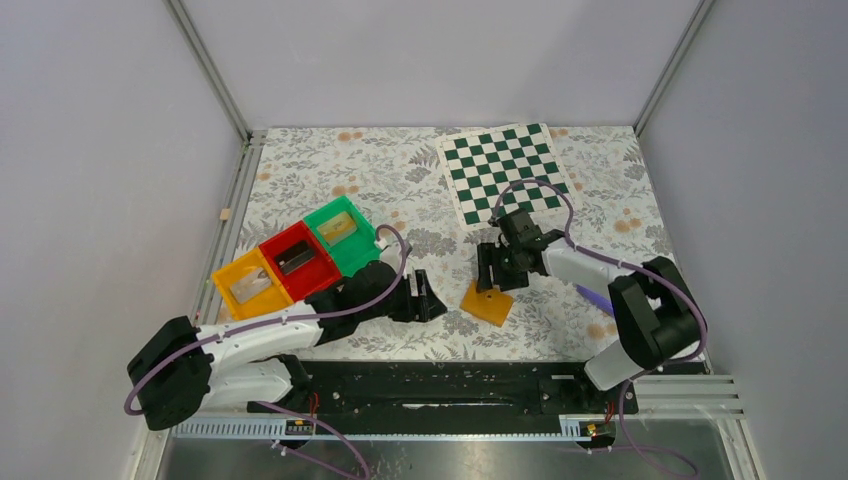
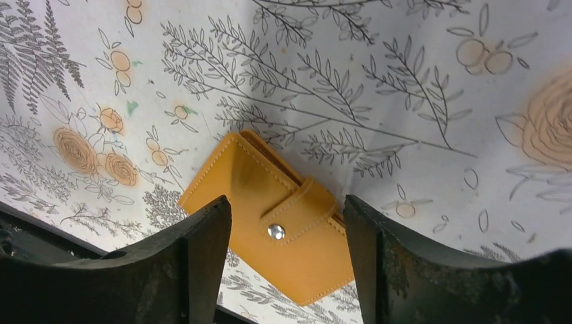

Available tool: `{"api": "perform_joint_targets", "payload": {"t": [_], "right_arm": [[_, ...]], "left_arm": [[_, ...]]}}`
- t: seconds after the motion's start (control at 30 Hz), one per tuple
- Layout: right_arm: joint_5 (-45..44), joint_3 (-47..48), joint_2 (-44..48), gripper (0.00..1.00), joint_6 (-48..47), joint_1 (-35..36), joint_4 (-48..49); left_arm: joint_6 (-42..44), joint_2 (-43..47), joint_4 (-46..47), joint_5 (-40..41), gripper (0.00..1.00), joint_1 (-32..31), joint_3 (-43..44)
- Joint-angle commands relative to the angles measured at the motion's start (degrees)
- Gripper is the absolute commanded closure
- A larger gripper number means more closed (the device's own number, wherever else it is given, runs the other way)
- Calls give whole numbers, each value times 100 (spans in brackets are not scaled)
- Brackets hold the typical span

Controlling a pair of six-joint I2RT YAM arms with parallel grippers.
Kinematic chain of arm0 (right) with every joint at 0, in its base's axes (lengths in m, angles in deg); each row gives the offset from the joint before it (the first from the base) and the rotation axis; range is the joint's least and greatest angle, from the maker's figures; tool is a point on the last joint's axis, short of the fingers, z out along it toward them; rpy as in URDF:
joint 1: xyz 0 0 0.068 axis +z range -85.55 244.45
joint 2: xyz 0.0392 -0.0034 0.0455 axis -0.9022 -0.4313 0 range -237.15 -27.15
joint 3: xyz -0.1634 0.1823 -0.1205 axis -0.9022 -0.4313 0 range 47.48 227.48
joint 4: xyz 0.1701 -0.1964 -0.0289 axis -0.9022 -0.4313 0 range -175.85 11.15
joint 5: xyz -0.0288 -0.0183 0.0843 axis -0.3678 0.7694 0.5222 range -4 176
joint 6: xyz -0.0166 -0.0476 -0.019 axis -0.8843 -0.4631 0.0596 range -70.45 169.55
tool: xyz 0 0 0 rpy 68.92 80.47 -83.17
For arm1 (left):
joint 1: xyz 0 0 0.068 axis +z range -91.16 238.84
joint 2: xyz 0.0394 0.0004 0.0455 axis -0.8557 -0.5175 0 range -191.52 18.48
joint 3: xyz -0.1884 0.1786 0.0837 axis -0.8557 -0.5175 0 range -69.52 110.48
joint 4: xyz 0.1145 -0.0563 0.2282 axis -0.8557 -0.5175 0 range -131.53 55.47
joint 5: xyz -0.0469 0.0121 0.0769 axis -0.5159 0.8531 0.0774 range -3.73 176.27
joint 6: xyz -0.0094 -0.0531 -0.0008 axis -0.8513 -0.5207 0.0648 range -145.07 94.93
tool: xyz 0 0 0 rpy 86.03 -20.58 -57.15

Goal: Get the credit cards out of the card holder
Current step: Move the card holder to the corner of the board.

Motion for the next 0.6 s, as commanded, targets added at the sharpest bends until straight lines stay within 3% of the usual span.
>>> {"api": "perform_joint_targets", "payload": {"t": [0.0, 0.17, 0.37, 0.57], "right_arm": [[353, 199, -296, 31, -110, -23, 123], [1055, -448, 24, 42, 219, 47, 498], [1490, -1247, 600, 48, 1101, 540, 1298], [747, -1139, 1073, 45, 1003, 732, 503]], "left_arm": [[-161, 42, 538, 143, 30, -30, -200], [-362, 307, 635, 313, 32, -27, -544], [-481, 377, 666, 314, 35, -32, -607], [-615, 322, 864, 235, 38, -30, -717]]}}
